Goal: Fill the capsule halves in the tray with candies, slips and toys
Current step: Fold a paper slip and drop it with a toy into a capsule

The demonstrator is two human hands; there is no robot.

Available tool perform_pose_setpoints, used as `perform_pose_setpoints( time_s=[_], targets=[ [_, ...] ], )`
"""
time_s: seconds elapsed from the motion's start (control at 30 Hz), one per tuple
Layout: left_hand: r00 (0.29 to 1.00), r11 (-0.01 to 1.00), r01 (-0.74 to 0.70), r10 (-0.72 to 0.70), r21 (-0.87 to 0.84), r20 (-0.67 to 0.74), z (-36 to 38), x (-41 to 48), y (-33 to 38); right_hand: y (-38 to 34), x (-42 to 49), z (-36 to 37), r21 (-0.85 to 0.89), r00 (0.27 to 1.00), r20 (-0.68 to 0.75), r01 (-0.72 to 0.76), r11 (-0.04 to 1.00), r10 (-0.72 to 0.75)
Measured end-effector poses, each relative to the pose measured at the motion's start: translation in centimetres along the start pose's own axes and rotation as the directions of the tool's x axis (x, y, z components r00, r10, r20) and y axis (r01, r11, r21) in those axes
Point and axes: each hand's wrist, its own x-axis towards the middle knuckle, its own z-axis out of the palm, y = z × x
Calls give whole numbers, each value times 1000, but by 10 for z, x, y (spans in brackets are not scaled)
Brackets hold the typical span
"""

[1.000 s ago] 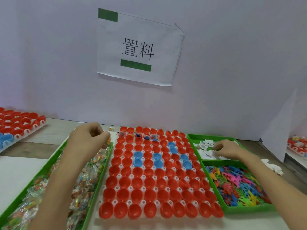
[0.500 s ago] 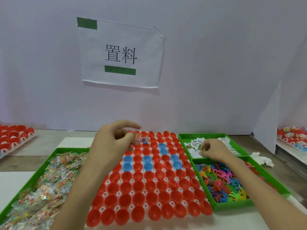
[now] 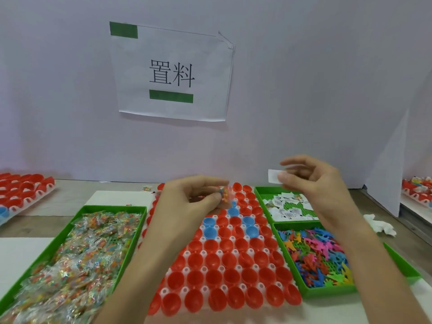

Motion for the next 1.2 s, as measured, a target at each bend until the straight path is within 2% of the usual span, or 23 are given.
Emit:
perform_pose_setpoints(
  time_s=[0.1,0.23,0.43,0.6,0.73,0.83,0.93,1.0,1.03,1.1,1.2],
  targets=[
    [1000,998,-1,-1,-66,-21,7,-3,4,-40,-17,19,69,983,151,99,993,-109],
    [1000,991,13,-10,-132,20,11,-5,9,-54,-29,33,-68,958,255,155,986,-133],
    [994,991,43,-30,-126,105,13,-8,12,-46,-29,41,-250,959,277,137,958,-65],
    [992,995,14,-3,-96,122,14,-8,10,-45,-30,41,-248,952,294,165,955,-88],
    [995,993,23,-11,-118,96,16,-9,9,-46,-28,38,-254,919,391,160,954,-50],
    [998,992,24,-16,-126,60,15,-9,10,-39,-18,13,-415,899,435,144,898,57],
    [1000,991,20,-18,-133,22,13,-9,11,-17,-7,-26,-711,882,385,96,696,272],
    [1000,991,13,-11,-137,14,13,-9,12,4,-4,-44,-830,819,329,14,558,470],
    [1000,990,9,-8,-139,11,12,-9,12,14,-4,-48,-855,774,311,-25,518,551],
    [1000,991,2,0,-132,17,13,-9,13,31,-3,-49,-860,697,300,-98,501,651],
    [999,996,-19,22,-92,33,14,-8,13,50,-1,-40,-866,684,286,-116,487,672]
  ],
)
